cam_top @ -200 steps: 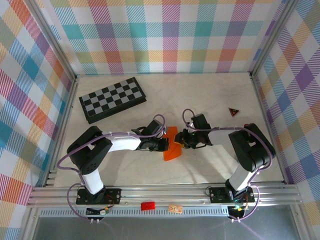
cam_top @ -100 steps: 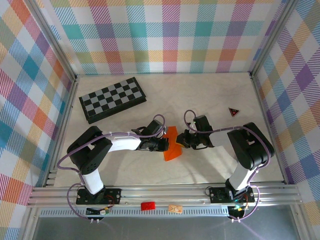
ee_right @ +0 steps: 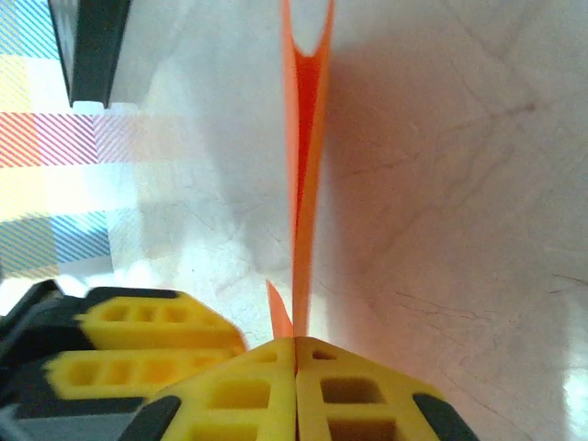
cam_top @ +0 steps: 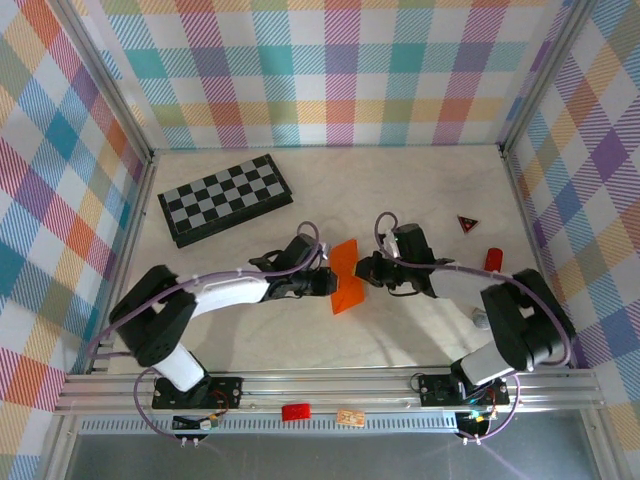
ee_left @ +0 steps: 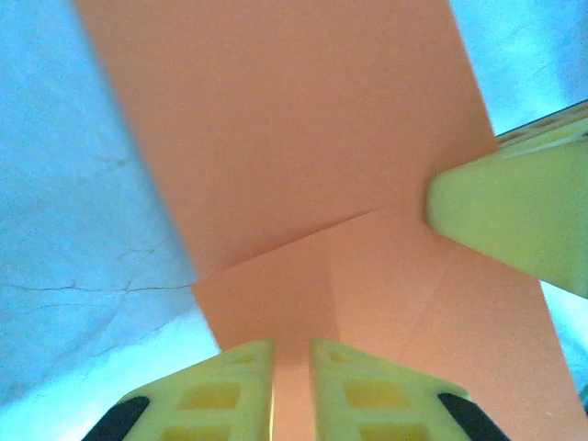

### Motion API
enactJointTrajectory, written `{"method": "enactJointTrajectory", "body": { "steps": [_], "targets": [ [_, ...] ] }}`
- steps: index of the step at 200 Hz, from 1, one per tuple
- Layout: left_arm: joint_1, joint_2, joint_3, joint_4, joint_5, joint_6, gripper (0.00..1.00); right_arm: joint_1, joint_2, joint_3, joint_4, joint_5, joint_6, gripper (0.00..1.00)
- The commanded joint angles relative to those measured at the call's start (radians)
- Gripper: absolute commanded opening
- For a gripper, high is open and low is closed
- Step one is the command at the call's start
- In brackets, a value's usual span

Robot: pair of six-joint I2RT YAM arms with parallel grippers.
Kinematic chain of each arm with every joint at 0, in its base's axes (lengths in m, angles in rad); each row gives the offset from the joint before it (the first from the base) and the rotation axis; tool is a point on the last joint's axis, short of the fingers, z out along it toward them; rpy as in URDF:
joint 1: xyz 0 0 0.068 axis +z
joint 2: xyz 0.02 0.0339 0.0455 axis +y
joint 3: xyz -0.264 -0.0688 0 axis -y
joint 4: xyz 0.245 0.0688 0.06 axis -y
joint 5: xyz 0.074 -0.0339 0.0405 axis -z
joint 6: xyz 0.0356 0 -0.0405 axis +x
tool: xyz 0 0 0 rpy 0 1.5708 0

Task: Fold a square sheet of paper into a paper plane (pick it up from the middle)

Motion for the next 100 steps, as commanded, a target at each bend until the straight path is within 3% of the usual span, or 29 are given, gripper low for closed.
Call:
{"method": "enactJointTrajectory", "body": {
  "steps": [1,28,53,100],
  "targets": [
    [-0.011,-0.111,-0.042,-0.004,-0.116,-0.01,0.22,0.024,-0.096,0.016,-0.156,0.154,-0.133,0.09],
    [0.004,-0.213,-0.101,0.006,-0.212,-0.036,0.28,0.089,-0.181,0.061,-0.299,0.361,-0.258,0.08],
    [0.027,-0.295,-0.167,0.032,-0.284,-0.075,0.41,0.151,-0.218,0.118,-0.441,0.576,-0.319,0.08],
    [0.064,-0.382,-0.259,0.056,-0.361,-0.137,0.75,0.287,-0.199,0.241,-0.688,1.096,-0.383,0.08]
  ]
}}
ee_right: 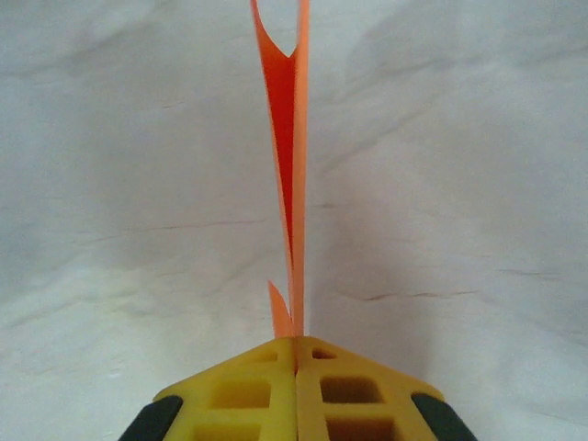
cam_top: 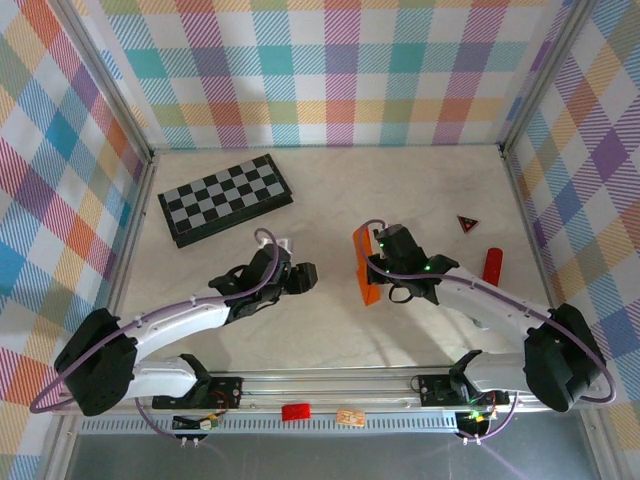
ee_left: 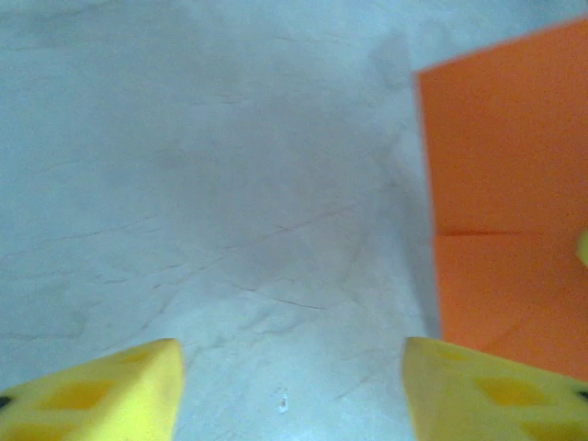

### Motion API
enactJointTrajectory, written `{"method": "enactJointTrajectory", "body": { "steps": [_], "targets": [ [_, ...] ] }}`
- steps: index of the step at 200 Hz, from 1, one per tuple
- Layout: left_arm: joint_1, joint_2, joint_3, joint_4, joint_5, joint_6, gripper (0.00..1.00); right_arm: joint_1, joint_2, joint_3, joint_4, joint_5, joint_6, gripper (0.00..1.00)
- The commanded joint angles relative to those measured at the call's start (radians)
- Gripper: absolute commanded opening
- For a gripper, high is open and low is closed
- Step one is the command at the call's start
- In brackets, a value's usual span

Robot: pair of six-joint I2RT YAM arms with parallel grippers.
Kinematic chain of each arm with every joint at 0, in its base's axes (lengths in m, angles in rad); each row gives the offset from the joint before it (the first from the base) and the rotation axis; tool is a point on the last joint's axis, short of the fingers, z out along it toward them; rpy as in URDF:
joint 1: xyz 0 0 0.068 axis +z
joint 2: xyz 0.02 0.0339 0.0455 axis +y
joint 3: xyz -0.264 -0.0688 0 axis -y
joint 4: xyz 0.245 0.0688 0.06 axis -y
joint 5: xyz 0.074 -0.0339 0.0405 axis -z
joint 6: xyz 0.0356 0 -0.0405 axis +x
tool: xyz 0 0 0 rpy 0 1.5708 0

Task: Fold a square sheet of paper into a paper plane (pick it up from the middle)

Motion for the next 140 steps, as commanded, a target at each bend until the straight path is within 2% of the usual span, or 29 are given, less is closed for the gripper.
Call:
{"method": "enactJointTrajectory", "body": {
  "steps": [1,20,40,85,109,140],
  "targets": [
    [0.02,-0.043,-0.034,0.029,-0.082,-0.045,0.76,0.047,0.015,0.072,-0.202,0.367,-0.059,0.08],
    [0.036,-0.058,-0.059,0.016,-0.129,-0.082,0.89,0.069,0.056,0.112,-0.281,0.501,-0.045,0.08],
    [0.063,-0.063,-0.059,-0.049,-0.194,-0.111,1.0,0.073,0.092,0.135,-0.324,0.559,-0.03,0.09],
    [0.118,-0.095,-0.027,-0.182,-0.216,-0.079,1.0,0.078,0.151,0.146,-0.312,0.586,-0.04,0.1],
    [0.127,-0.167,-0.086,-0.113,-0.196,-0.048,1.0,0.094,0.207,0.161,-0.313,0.586,-0.039,0.11],
    [0.129,-0.232,-0.156,-0.055,-0.217,-0.105,1.0,0.125,0.299,0.213,-0.348,0.583,-0.014,0.12]
  ]
}}
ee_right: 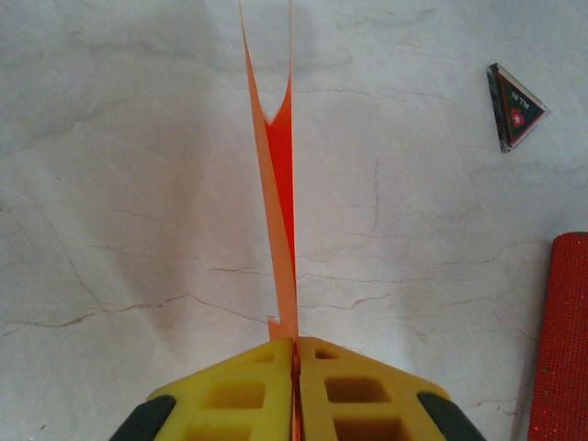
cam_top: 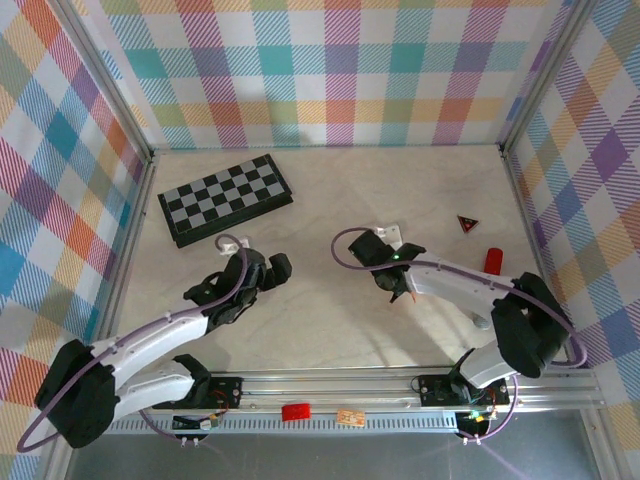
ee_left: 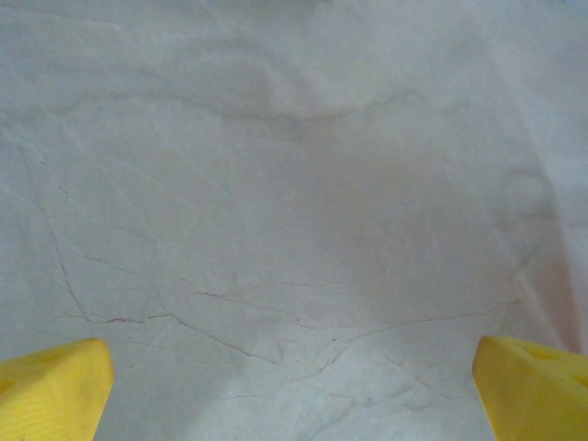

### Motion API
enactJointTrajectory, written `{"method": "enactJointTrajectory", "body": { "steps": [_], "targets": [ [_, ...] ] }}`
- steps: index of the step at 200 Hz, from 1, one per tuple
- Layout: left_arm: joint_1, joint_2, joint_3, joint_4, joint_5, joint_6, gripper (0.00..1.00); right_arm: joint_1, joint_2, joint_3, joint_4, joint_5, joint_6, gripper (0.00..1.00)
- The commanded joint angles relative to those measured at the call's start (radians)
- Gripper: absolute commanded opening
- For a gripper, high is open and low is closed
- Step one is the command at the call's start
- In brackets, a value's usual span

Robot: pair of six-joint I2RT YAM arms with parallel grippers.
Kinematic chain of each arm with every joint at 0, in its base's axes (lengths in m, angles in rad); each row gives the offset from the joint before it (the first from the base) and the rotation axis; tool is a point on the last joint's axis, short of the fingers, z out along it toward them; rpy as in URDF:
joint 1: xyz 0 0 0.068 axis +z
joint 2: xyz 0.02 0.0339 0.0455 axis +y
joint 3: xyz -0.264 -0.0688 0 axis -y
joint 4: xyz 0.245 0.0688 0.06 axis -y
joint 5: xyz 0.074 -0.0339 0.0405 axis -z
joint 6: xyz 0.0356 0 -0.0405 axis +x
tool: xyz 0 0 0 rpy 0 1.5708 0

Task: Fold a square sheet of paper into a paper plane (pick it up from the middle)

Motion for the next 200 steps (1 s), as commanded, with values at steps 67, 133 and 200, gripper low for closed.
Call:
{"method": "enactJointTrajectory", "body": {
  "steps": [67,133,200],
  "targets": [
    [0.016,-0.079,-0.041,-0.045,-0.066,-0.045,1.0,0.106,0.224,0.178,-0.028,-0.152,0.057,0.14],
    [0.015,-0.076,-0.023,-0.083,-0.041,-0.05,1.0,0.115,0.2,0.193,0.111,-0.397,0.064,0.34],
    [0.02,0.157,0.098,-0.039,0.21,0.007,0.83,-0.02,-0.213,-0.162,0.418,-0.502,0.125,0.99]
  ]
}}
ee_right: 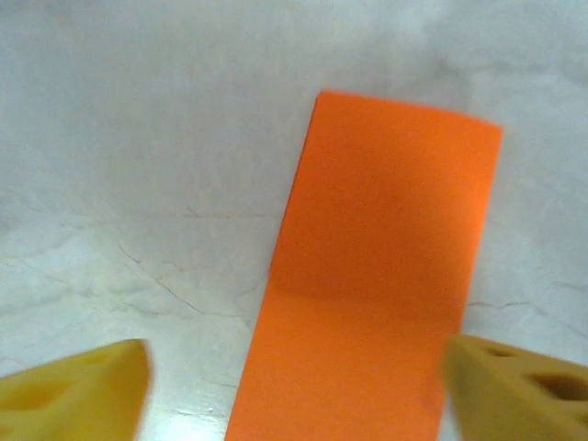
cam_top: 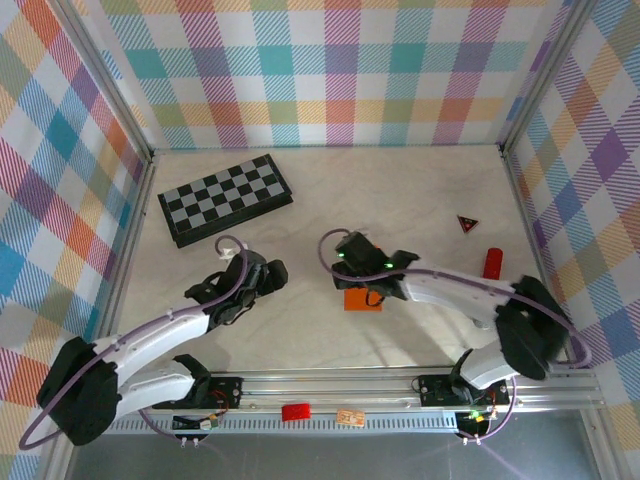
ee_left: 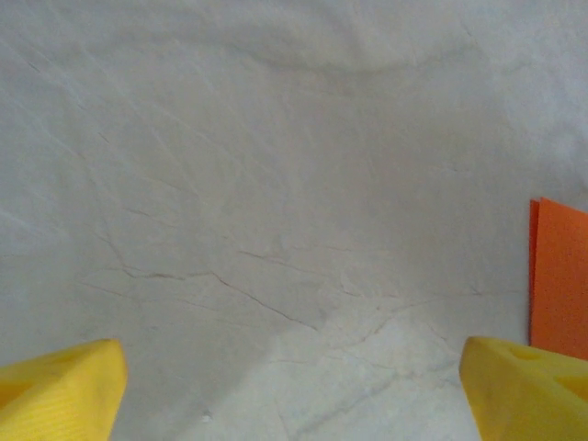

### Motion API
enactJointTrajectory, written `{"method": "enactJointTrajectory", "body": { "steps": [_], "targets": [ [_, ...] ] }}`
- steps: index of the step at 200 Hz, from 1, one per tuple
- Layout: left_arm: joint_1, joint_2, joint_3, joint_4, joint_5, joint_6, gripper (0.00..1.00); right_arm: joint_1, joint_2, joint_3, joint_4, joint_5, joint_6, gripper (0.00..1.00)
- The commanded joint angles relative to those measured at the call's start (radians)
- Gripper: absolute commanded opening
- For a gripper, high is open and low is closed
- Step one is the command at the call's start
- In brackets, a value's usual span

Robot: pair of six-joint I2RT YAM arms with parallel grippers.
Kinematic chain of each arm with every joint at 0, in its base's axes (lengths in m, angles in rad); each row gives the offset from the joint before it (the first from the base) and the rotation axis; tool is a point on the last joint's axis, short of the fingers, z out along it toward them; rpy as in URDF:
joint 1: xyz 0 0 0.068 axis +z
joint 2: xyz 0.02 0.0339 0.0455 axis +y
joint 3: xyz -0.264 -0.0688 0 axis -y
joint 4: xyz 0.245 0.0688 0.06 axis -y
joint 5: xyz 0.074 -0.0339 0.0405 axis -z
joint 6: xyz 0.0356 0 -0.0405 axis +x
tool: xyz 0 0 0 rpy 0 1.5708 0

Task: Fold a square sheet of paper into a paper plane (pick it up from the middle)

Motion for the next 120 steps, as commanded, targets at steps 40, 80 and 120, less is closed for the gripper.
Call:
{"method": "enactJointTrajectory", "body": {
  "steps": [40,80,120],
  "targets": [
    [0.006,0.305,0.158,0.189,0.419,0.056,0.61,-0.349,-0.237,-0.326,0.314,-0.471,0.157,0.99],
    [-0.029,0.434,0.213,0.274,0.535,0.024,0.53,-0.451,-0.169,-0.347,0.396,-0.737,0.195,0.72],
    [-0.056,0.499,0.229,0.348,0.588,-0.012,0.5,-0.481,-0.015,-0.306,0.447,-0.853,0.222,0.34]
  ]
}}
